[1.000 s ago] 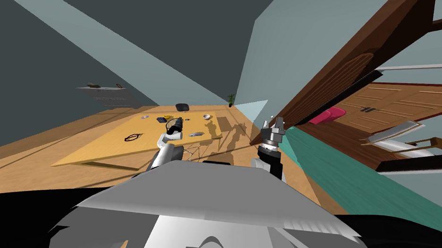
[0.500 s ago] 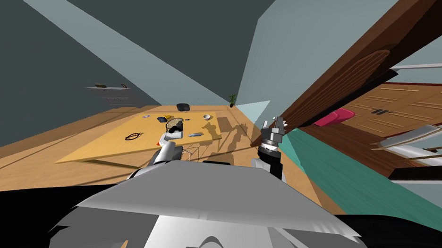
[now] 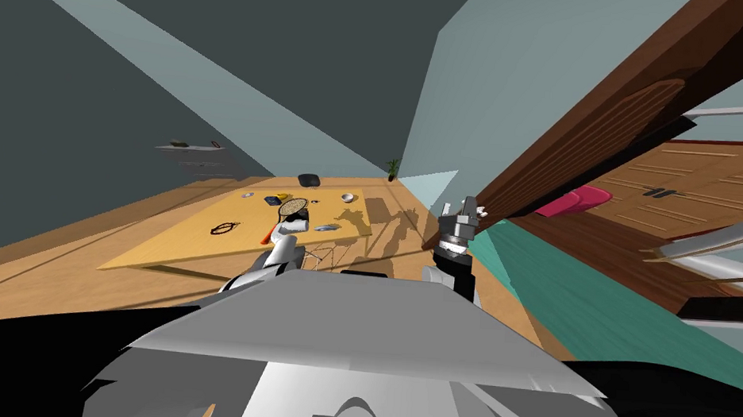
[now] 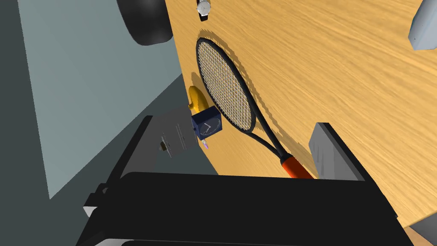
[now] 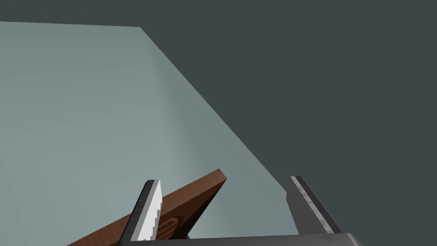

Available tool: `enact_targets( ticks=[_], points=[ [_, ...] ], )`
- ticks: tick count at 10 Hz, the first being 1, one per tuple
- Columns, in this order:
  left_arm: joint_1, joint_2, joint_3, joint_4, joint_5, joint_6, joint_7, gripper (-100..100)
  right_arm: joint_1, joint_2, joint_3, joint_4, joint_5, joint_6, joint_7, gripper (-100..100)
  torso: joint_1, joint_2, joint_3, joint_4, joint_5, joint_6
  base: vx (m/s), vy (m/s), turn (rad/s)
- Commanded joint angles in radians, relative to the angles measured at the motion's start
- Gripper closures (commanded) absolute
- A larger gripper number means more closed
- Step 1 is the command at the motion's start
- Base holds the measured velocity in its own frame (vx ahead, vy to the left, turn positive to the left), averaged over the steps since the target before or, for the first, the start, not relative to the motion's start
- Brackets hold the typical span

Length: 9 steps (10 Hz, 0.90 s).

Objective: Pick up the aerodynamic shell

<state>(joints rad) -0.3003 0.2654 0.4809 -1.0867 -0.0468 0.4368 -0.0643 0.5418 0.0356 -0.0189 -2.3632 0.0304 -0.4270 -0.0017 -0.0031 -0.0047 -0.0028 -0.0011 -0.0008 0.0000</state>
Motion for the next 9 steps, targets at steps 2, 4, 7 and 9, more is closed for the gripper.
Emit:
enact_targets(
  ticks=[2,4,7,9],
  points=[
    [-0.037,-0.002,0.024,0.069,-0.007,0.058,0.004,-100,0.0,0.0,0.0,0.0,0.0,0.0,0.0,0,-0.001,-0.001,-0.001,0.0,0.0,0.0,0.08,-0.075,0.073],
    [-0.06,0.001,0.038,0.118,-0.009,0.086,0.007,-100,0.0,0.0,0.0,0.0,0.0,0.0,0.0,0,-0.002,0.0,0.0,0.0,0.0,0.0,0.058,-0.077,0.041],
    [-0.117,0.01,0.075,0.234,-0.015,0.158,0.017,-100,0.0,0.0,0.0,0.0,0.0,0.0,0.0,0,-0.001,-0.001,-0.001,0.0,0.0,0.0,0.082,-0.08,0.083],
    [-0.132,0.014,0.085,0.288,-0.017,0.177,0.021,-100,0.0,0.0,0.0,0.0,0.0,0.0,0.0,0,-0.001,-0.001,-0.001,0.0,0.0,0.0,0.077,-0.073,0.031]
  ],
)
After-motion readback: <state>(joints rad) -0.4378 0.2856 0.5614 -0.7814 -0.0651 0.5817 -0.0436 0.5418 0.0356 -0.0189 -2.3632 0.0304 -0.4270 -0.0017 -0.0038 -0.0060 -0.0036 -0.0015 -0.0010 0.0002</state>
